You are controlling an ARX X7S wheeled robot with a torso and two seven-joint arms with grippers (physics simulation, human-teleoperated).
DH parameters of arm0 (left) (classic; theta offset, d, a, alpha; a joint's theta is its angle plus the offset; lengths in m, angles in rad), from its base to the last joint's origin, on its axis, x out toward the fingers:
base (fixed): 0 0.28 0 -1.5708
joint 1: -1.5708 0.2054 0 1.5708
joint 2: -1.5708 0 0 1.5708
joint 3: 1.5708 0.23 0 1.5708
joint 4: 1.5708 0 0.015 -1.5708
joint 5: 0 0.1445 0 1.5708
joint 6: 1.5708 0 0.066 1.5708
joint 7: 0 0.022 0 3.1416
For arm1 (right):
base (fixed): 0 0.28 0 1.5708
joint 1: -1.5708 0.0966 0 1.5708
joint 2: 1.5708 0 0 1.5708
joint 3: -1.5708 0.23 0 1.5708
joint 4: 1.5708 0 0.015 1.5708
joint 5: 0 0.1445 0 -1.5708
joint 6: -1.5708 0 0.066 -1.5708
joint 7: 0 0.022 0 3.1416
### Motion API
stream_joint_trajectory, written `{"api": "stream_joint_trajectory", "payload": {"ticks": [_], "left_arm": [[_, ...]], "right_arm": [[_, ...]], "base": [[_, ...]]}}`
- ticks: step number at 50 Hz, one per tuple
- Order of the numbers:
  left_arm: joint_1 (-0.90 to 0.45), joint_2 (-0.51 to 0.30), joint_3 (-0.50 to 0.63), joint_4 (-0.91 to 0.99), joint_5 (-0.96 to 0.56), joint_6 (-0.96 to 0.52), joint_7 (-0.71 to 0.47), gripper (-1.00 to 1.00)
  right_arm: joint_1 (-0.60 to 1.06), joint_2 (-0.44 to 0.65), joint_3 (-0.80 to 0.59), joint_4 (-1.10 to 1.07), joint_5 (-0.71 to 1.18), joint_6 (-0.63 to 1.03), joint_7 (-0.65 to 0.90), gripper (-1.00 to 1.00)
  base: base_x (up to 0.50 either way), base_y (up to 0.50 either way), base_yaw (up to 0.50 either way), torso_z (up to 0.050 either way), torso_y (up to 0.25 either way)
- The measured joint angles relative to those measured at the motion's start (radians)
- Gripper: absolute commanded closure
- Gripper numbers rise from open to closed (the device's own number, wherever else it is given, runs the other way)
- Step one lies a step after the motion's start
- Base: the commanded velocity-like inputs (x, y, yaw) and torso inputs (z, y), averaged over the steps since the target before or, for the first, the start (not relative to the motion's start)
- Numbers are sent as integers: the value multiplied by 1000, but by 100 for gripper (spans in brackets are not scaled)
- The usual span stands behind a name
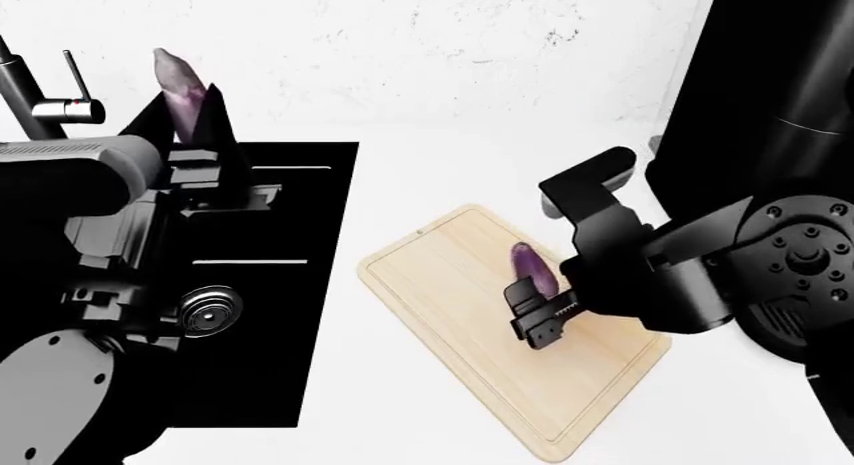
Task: Pick the vegetables from the sink and place them on the cutting board.
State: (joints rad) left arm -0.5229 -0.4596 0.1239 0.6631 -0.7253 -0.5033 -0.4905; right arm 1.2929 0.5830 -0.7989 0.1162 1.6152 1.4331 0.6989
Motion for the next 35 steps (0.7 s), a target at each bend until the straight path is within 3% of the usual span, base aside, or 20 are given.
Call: {"api": "stream_joint_trajectory", "payload": {"ticks": [18, 35], "left_arm": [[-178, 84, 197, -206, -86, -201, 96, 100], [-321, 164, 272, -342, -185, -321, 159, 100]], "right_arm": [[28, 75, 83, -186, 191, -66, 179, -100], [-33, 157, 157, -410, 318, -171, 298, -100]], "base": [[0, 0, 0, 0, 0], [0, 0, 0, 0, 0]]}}
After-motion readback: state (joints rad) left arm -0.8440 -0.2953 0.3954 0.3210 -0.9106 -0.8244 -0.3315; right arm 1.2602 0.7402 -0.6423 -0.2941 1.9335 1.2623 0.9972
